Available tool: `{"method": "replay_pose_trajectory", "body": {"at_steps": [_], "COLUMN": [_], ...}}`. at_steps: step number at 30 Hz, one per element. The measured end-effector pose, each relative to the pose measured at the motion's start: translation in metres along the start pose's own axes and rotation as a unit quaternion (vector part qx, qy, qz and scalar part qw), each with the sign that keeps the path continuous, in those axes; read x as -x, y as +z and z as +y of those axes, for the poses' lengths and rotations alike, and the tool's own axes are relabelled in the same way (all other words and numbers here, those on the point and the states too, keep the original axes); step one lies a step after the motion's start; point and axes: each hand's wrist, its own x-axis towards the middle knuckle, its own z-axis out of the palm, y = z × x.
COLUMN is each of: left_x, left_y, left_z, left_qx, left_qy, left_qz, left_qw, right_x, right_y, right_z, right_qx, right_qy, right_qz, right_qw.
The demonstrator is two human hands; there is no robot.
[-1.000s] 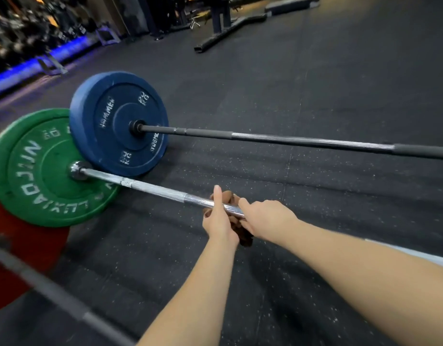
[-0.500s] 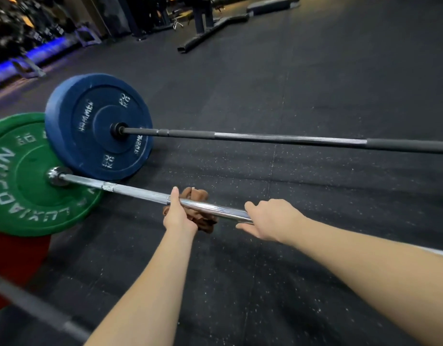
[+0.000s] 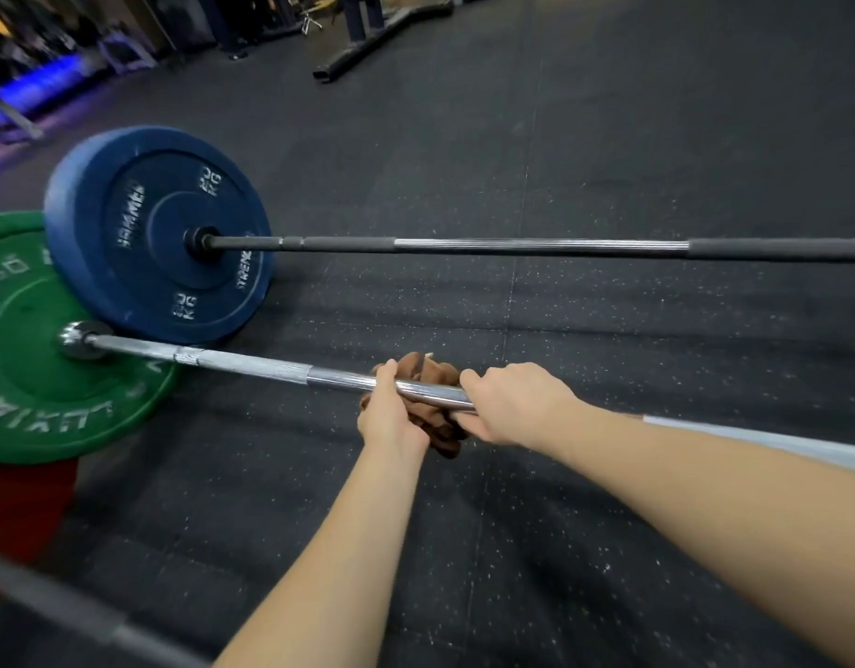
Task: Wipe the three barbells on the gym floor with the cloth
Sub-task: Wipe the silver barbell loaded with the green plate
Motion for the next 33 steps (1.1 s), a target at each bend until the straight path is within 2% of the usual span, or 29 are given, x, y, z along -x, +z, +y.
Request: {"method": "replay_pose_trajectory", "body": {"at_steps": [3,5,8,13,17,21,27,30,33], "left_x": [-0.064,-0.049,-0.017,-0.029,-0.007,0.031,0.071,0.06,0.056], "left_y": [-0.024,-0.023,-0.012,-0.009,0.002,0.011,0.038,0.036,0.032], "left_z": [0.021,0.042,0.057,0.05,0.051,0.044,0.003,-0.005,-0.005], "left_qx": [-0.049,-0.047,0.003,0.049,0.0,0.012,0.021,0.011,0.006], "left_qy": [0.022,0.036,0.061,0.01,0.036,0.062,0.049,0.077,0.079], "left_qz": [0.027,0.032,0.132,0.095,0.132,0.14,0.1,0.103,0.107], "left_qw": [0.998,0.998,0.989,0.994,0.991,0.988,0.994,0.992,0.991], "right_x": [0.001,0.001,0.0,-0.003,-0.004,-0.002,-0.001,0.003,0.022], "right_y": [0.001,0.002,0.005,0.009,0.009,0.009,0.003,-0.002,-0.013], "right_z": [-0.001,-0.001,0.0,0.002,0.001,-0.001,-0.002,-0.004,0.006], "right_qx": [0.002,0.003,0.008,0.001,0.009,0.031,0.054,0.029,-0.052], "right_qy": [0.006,0.007,0.007,0.011,0.008,0.005,0.008,0.012,-0.001], "right_qz": [0.002,0.007,0.015,0.019,0.023,0.034,0.022,0.011,0.018], "right_qw": [1.0,1.0,1.0,1.0,1.0,0.999,0.998,0.999,0.999]}}
